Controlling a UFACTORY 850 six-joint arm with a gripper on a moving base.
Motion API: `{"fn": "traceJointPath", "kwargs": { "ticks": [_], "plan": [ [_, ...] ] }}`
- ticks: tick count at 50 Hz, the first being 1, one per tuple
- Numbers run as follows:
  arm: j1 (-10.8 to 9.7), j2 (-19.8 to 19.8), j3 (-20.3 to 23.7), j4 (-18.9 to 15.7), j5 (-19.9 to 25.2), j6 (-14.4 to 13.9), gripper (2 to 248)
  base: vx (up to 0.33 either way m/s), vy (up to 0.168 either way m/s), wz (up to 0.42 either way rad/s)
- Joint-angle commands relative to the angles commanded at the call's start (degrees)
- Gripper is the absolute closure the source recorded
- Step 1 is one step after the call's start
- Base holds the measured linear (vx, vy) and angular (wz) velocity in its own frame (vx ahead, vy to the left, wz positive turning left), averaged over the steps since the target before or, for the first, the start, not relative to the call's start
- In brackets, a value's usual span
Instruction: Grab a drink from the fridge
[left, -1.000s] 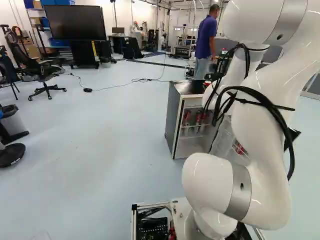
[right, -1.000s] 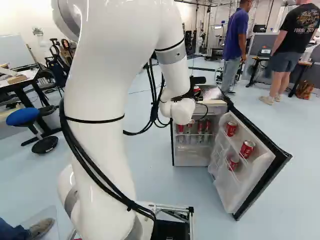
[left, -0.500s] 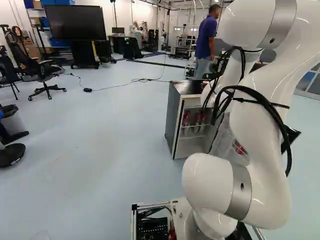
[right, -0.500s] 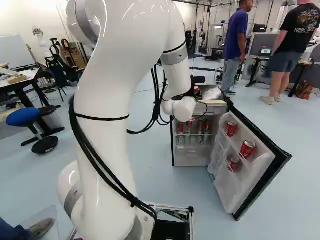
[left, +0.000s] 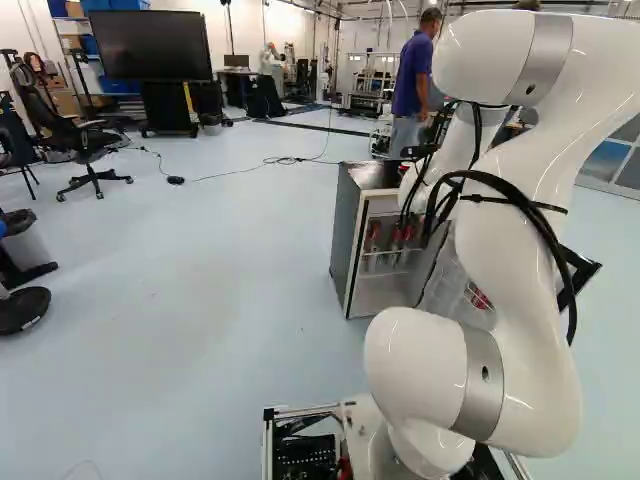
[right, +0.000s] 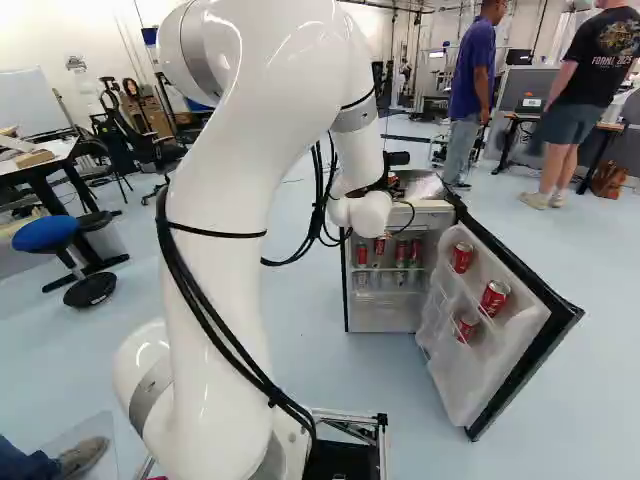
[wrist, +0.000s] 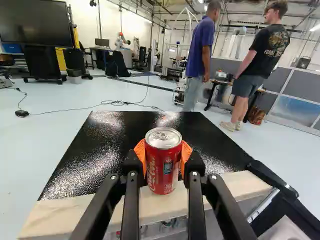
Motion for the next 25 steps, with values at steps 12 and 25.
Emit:
{"fn": "traceJointPath", "kwargs": {
  "ticks": [12, 25],
  "plan": [
    [0.4, -1.2, -1.6, 0.0, 0.0, 0.0, 146, 0.0, 0.0, 0.0],
    [0.4, -1.4, -1.8, 0.0, 0.0, 0.0, 80, 0.0, 0.0, 0.0]
  ]
}}
